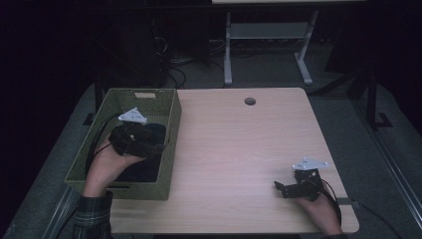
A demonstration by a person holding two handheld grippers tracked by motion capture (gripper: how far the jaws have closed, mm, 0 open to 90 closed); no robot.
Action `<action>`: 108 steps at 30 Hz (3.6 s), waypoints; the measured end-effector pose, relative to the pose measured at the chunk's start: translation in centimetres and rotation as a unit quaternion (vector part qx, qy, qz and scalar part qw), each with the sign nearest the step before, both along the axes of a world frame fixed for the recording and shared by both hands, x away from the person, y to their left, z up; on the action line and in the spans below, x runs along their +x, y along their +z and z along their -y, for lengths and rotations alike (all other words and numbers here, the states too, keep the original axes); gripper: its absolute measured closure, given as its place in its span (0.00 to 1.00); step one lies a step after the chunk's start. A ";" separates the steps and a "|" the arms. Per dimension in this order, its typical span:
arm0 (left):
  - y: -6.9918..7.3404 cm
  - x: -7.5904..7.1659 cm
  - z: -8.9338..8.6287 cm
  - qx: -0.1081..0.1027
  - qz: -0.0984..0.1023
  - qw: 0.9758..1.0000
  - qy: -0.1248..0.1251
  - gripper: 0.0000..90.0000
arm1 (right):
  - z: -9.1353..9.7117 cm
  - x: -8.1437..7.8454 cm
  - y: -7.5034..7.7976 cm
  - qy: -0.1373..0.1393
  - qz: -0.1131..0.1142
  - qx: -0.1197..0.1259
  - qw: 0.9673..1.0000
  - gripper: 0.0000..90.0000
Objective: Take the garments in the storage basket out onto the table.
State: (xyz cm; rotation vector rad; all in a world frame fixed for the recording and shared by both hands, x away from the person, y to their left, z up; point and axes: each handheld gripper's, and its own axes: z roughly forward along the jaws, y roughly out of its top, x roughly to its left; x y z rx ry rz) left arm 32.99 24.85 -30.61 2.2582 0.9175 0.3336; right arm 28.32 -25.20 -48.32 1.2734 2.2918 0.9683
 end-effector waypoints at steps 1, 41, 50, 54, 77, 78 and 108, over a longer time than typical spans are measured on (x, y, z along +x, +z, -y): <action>0.0 0.0 -0.2 0.002 0.000 1.000 0.002 0.25 | 0.0 0.0 0.0 0.000 0.000 0.000 1.000 0.03; -5.8 2.2 -1.8 0.092 -0.077 0.992 0.037 0.23 | 0.0 0.0 0.0 0.000 0.000 -0.001 1.000 0.03; -7.3 3.0 -1.0 0.117 -0.085 0.988 0.053 0.18 | 0.0 0.0 0.0 0.000 0.000 -0.001 1.000 0.03; -7.7 3.2 -0.6 0.123 -0.087 0.987 0.054 0.17 | 0.0 0.0 0.0 0.000 0.000 -0.001 1.000 0.03; -9.6 4.2 -1.1 0.138 -0.105 0.983 0.063 0.38 | 0.0 0.0 0.0 0.000 0.000 0.000 1.000 0.03; -9.5 4.2 -1.1 0.139 -0.105 0.983 0.059 0.46 | 0.0 0.0 0.0 0.000 0.000 0.000 1.000 0.03; -3.9 4.1 -2.6 0.105 -0.111 0.988 0.038 0.77 | 0.0 0.0 0.0 0.000 -0.002 0.000 1.000 0.03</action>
